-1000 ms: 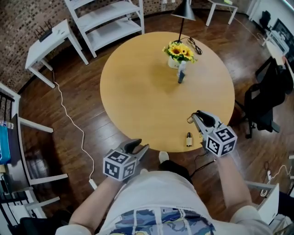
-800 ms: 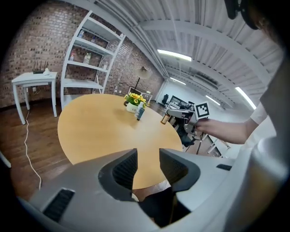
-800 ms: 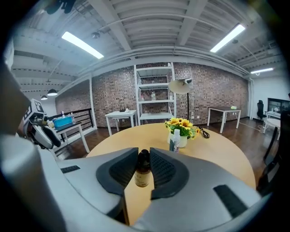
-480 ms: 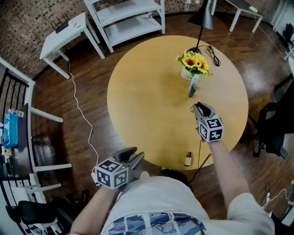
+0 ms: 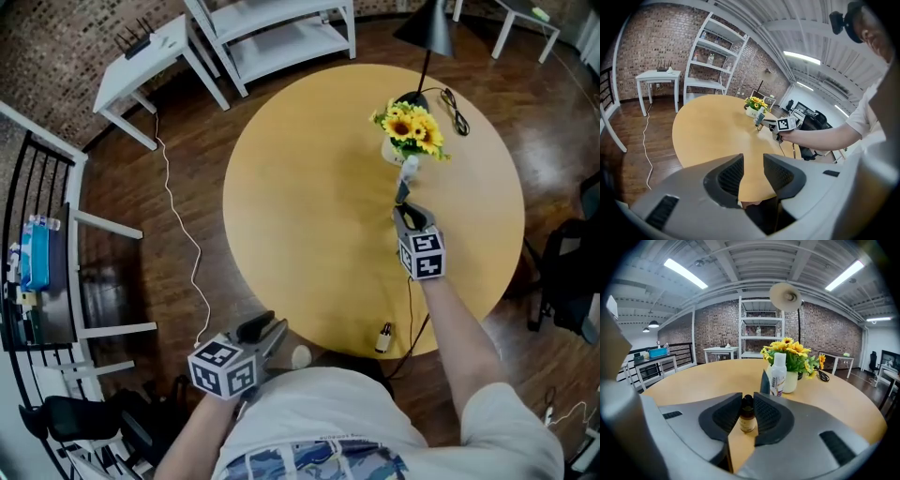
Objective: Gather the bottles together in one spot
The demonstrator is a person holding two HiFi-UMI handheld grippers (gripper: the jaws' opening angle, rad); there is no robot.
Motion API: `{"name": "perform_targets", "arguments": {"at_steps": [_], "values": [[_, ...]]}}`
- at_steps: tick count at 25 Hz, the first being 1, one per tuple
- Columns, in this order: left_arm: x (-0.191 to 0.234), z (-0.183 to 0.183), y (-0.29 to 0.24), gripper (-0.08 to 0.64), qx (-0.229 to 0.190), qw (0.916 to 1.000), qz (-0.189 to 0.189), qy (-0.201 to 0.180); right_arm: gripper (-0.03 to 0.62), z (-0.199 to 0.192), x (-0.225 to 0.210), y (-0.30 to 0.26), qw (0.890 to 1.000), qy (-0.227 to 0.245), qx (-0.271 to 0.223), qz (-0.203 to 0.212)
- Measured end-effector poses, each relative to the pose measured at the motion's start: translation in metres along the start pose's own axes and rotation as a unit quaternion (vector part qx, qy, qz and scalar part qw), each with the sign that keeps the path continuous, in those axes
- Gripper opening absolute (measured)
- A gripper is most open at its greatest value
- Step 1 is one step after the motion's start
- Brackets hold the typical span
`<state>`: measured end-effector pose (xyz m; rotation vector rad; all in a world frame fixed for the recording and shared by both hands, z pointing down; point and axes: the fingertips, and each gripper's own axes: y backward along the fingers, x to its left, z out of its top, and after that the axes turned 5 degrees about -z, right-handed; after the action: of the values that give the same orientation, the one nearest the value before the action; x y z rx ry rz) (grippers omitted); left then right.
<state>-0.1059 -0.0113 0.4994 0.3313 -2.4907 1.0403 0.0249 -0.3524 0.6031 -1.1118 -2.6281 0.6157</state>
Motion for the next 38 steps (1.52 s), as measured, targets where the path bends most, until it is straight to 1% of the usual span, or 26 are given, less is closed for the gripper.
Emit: {"name": "perform_targets", "arguments": {"at_steps": [3,7,10,14,15,16,18,22,25,29,33,38], "values": [[0.0,-0.001,-0.001,0.138,0.004,1.0,0.007,-0.002,0.084,-0.003,0.003,-0.005,1.0,0.005,0.004,0.002],[0.003,0.001,-0.001,0.138,0.006,0.9999,0.011,0.003,0.086,-0.005,0.003,-0.008,1.0,0.013,0.004,-0.003],[0.003,0.002,-0.002,0.138,0.007,0.9999,0.011,0.0,0.091,-0.005,0.001,-0.009,1.0,0.019,0.003,-0.007],[0.003,0.002,-0.003,0.138,0.009,0.9999,0.006,-0.003,0.107,-0.006,0.003,-0.008,1.0,0.014,0.003,-0.008],[0.003,0.002,-0.003,0.138,0.009,0.9999,0.005,-0.004,0.137,-0.006,0.004,-0.008,1.0,0.012,0.002,-0.005],[0.002,0.003,-0.003,0.138,0.01,0.9999,0.003,-0.006,0.152,-0.005,0.004,-0.007,1.0,0.011,0.002,-0.003],[0.003,0.003,-0.003,0.138,0.01,0.9999,0.001,-0.013,0.152,-0.003,0.004,-0.005,1.0,0.014,0.0,-0.004],[0.006,0.003,0.0,0.138,0.007,0.9996,-0.005,-0.027,0.158,0.006,0.004,0.012,1.0,0.018,-0.009,-0.02],[0.007,0.003,0.002,0.139,0.003,0.9992,-0.019,-0.036,0.158,0.015,0.005,0.038,0.999,0.022,-0.017,-0.032],[0.004,0.002,0.003,0.14,0.0,0.9969,-0.052,-0.059,0.158,0.025,0.019,0.091,0.999,0.015,-0.022,-0.041],[0.0,-0.001,0.008,0.14,-0.005,0.9927,-0.087,-0.084,0.158,0.029,0.053,0.163,0.999,0.017,-0.016,-0.042],[0.002,-0.011,0.021,0.14,-0.017,0.9897,-0.114,-0.086,0.158,0.029,0.106,0.262,0.998,-0.01,-0.018,-0.062]]}}
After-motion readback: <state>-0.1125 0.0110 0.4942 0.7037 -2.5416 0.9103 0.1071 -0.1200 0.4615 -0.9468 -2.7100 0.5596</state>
